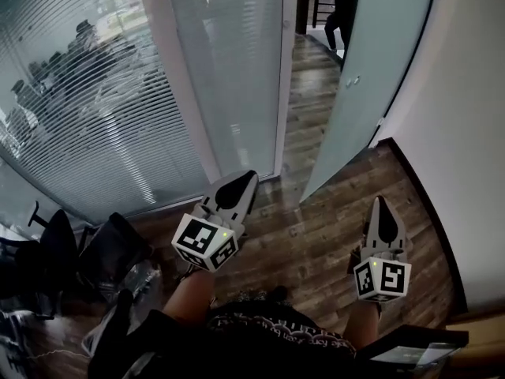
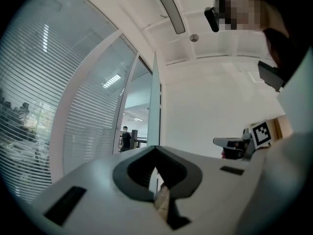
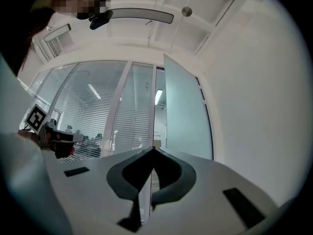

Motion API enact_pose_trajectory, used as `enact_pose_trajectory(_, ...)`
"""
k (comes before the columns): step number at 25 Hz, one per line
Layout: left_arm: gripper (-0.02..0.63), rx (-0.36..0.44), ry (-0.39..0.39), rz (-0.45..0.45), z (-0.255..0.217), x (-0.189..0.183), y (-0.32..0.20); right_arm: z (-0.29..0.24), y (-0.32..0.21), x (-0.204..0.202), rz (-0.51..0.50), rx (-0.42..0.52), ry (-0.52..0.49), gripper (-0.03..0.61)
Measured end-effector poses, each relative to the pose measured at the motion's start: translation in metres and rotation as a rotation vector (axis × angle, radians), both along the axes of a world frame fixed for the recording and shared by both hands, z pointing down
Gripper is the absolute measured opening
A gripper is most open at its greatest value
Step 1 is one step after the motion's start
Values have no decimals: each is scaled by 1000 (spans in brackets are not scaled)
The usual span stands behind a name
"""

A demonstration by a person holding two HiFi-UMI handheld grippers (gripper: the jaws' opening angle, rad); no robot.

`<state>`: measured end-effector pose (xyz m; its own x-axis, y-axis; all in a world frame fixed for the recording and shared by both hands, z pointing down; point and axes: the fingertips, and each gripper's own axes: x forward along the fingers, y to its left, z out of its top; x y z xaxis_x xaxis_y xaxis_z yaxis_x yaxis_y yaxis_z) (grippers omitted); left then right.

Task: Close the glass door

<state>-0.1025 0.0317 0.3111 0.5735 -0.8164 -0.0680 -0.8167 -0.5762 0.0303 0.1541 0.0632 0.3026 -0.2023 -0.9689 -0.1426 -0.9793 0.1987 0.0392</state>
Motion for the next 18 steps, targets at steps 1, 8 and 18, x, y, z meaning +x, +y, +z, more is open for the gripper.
enact_pose_trajectory(1, 2, 0, -1, -3, -1, 3, -8, -2, -10, 2, -7, -1, 3, 3)
enact_pose_trajectory(8, 2, -19, 0, -46, 4, 13, -50, -2, -64, 11, -48, -12, 16, 3)
enact_pose_trajectory(18, 2, -18, -7, -29, 11, 23, -130, 8, -136, 23, -18, -20, 7, 3)
